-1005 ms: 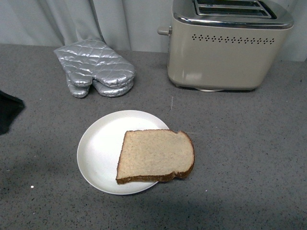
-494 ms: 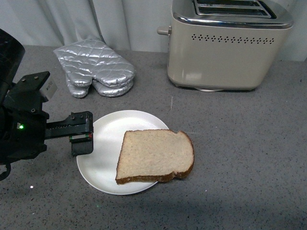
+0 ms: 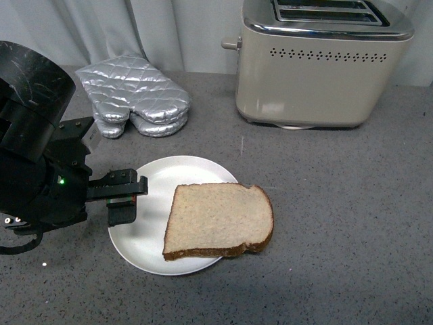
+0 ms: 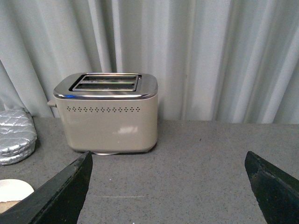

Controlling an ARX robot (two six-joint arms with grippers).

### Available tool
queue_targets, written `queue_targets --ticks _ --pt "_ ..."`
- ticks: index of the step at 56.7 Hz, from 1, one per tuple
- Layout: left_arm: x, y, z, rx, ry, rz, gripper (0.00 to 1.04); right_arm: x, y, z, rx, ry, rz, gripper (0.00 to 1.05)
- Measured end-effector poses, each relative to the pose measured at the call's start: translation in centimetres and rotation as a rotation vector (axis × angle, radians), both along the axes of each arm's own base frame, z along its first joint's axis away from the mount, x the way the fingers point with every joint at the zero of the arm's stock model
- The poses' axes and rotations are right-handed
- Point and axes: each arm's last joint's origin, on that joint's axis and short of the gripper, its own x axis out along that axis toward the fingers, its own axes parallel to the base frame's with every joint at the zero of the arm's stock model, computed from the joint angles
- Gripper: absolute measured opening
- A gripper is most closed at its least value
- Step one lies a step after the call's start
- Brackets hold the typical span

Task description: Put bread into toaster

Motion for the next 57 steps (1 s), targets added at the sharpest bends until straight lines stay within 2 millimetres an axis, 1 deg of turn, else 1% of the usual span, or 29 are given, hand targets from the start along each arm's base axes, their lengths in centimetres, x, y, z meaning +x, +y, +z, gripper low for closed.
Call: queue_targets --ticks 14,16,19,22,32,41,51,57 --pt "0.0 -0.5 -0.2 -0.009 0.032 0.008 0.22 0.0 0.0 0.0 0.0 0.0 0.0 0.95" --pt "0.0 -0.5 -0.2 -0.011 0.035 0.011 0.18 0.0 0.0 0.0 0.0 0.0 0.0 0.95" --pt "0.0 -0.5 -0.2 -0.021 0.039 0.018 0.09 0.0 0.0 0.0 0.0 0.0 0.0 0.95" --pt "0.0 -0.5 -0.2 -0.032 0.042 0.026 0.03 0.0 0.0 0.0 0.0 0.0 0.0 0.95" --pt "0.0 -0.9 0.5 -0.102 0.034 0.043 0.03 0.0 0.0 0.0 0.0 0.0 0.0 0.95" --pt "-0.1 -1.9 1.8 -0.189 0.011 0.053 0.03 0.0 0.0 0.0 0.0 0.0 0.0 0.95" --pt "-0.2 -3.6 2.4 -0.261 0.015 0.047 0.03 0.0 0.0 0.0 0.0 0.0 0.0 0.95" --pt "0.4 -5.6 2.4 -0.288 0.017 0.026 0.03 0.0 0.0 0.0 0.0 0.0 0.0 0.95"
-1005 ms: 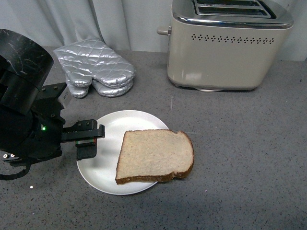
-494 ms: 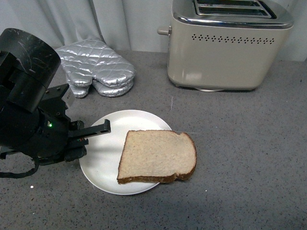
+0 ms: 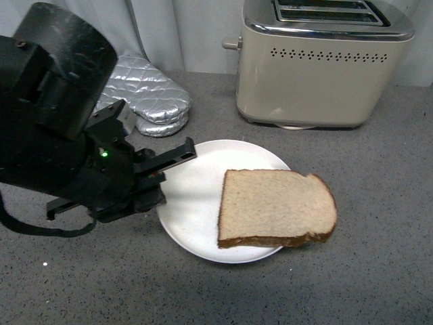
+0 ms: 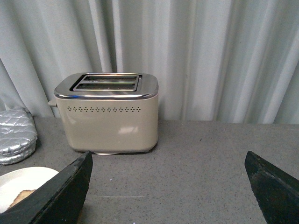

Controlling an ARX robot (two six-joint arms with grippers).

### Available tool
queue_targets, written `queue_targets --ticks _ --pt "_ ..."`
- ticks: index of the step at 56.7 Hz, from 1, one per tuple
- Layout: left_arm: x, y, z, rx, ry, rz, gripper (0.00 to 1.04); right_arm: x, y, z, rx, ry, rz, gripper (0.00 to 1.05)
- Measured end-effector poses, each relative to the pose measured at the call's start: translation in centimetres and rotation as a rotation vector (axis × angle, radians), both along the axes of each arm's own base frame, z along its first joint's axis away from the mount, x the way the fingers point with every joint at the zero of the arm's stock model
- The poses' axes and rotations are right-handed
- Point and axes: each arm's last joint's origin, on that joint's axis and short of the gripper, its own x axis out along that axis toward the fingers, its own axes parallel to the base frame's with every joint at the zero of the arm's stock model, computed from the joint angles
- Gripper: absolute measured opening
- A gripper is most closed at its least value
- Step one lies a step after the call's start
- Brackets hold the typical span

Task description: Put bread into toaster

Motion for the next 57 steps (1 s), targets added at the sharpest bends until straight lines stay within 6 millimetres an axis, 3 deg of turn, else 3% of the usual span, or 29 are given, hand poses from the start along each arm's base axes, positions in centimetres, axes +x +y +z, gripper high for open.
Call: queue_targets --ticks 3,10,23,28,35,47,52,57 --pt "0.4 -1.0 -0.1 -0.007 0.002 -0.016 0.03 0.0 0.0 0.0 0.0 0.0 0.0 0.95" --pt "2.0 -5.6 -0.9 -0.037 0.017 -0.075 0.03 0.0 0.0 0.0 0.0 0.0 0.0 0.95" --pt "3.5 -10.6 -2.4 -0.047 0.051 -0.136 0.03 0.0 0.0 0.0 0.0 0.0 0.0 0.95" --pt "3.9 -11.7 -2.8 -0.038 0.062 -0.149 0.03 0.0 0.0 0.0 0.0 0.0 0.0 0.95" --pt "4.2 -12.2 -2.7 -0.031 0.058 -0.146 0.04 0.0 0.0 0.0 0.0 0.0 0.0 0.95" --pt "3.9 -11.1 -1.9 -0.007 -0.009 -0.09 0.35 0.0 0.0 0.0 0.0 0.0 0.0 0.95" --pt "3.6 -9.6 -0.3 0.027 -0.11 -0.03 0.5 0.0 0.0 0.0 0.0 0.0 0.0 0.95" --pt "2.4 -6.2 3.2 0.079 -0.287 0.075 0.7 0.0 0.0 0.0 0.0 0.0 0.0 0.95"
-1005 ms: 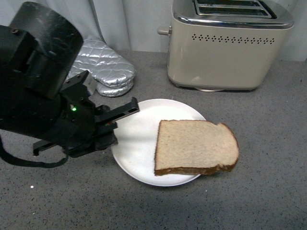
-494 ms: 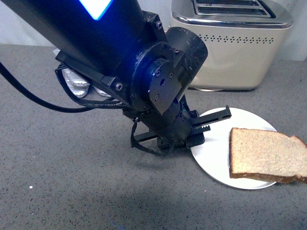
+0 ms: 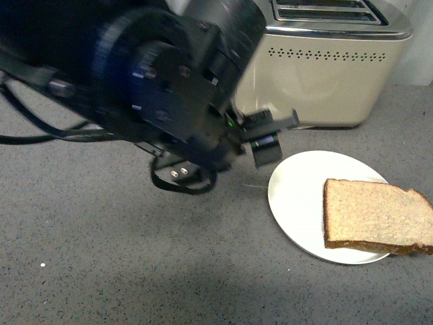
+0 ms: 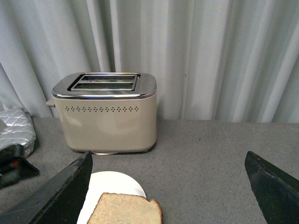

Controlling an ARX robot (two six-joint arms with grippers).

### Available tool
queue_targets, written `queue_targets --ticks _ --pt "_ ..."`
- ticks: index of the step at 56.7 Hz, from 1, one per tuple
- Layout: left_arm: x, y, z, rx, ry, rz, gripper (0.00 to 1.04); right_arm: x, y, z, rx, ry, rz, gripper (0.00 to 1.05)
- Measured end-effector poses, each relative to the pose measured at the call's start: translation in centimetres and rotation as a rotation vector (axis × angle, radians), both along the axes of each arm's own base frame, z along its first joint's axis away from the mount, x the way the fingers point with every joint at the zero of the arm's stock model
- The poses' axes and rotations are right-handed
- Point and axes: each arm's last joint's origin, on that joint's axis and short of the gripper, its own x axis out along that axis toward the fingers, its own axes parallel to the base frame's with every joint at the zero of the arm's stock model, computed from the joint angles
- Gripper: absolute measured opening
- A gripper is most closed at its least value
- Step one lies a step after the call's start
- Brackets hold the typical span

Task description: Put bread into toaster

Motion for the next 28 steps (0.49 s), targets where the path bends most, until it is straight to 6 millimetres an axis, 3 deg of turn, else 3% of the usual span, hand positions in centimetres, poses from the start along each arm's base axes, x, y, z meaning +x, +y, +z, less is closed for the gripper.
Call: queue_targets --ticks 7,9,18,22,28 --pt "-3.7 5.8 2.5 0.102 -0.146 0.178 0.98 0.0 0.0 0.0 0.0 0.0 0.0 0.95" --pt "-4.9 7.1 2.5 0.124 -0.155 0.218 0.99 0.0 0.0 0.0 0.0 0.0 0.0 0.95" --pt "-9.4 11.8 2.1 0.223 -0.555 0.172 0.74 0.0 0.0 0.0 0.0 0.0 0.0 0.95" --pt "-11.0 13.1 3.5 0.263 -0.731 0.159 0.62 0.0 0.0 0.0 0.0 0.0 -0.001 0.95" --pt "-12.4 14.3 4.9 0.3 -0.828 0.154 0.45 0.0 0.0 0.0 0.0 0.0 -0.001 0.95"
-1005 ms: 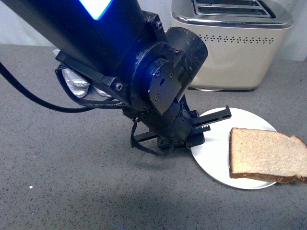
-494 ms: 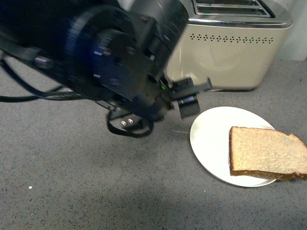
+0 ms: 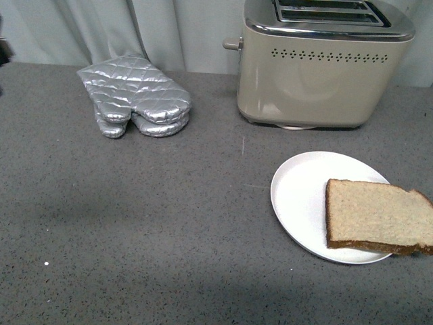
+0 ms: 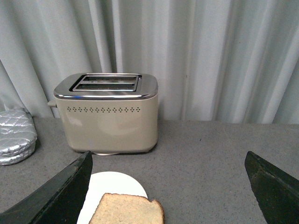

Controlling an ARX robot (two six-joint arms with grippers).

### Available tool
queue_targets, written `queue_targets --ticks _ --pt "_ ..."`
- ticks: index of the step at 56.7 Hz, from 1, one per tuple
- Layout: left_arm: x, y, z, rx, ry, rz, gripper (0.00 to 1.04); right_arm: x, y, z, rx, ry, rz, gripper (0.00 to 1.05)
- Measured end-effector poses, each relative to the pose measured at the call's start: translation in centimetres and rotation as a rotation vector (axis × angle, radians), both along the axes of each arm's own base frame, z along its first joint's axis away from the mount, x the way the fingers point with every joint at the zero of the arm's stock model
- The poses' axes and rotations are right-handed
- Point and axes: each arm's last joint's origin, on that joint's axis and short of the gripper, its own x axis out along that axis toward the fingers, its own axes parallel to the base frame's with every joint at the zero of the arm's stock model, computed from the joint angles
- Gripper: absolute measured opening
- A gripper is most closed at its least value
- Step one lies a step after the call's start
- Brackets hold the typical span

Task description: Put bread into toaster

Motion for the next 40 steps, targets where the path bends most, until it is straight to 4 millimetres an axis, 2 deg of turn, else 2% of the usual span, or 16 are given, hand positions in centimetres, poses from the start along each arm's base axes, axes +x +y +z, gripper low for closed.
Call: queue_targets --ticks 9,12,40 --pt "-2.4 1.9 0.5 0.052 0.034 0.004 0.11 0.0 0.0 0.0 0.0 0.001 0.001 0.95" --pt "-3.0 2.2 0.9 0.05 0.018 0.005 0.03 0.0 0.0 0.0 0.0 0.001 0.001 0.95" --pt "-6.6 4.6 0.9 0.061 0.019 -0.016 0.04 0.0 0.0 0.0 0.0 0.001 0.001 0.95"
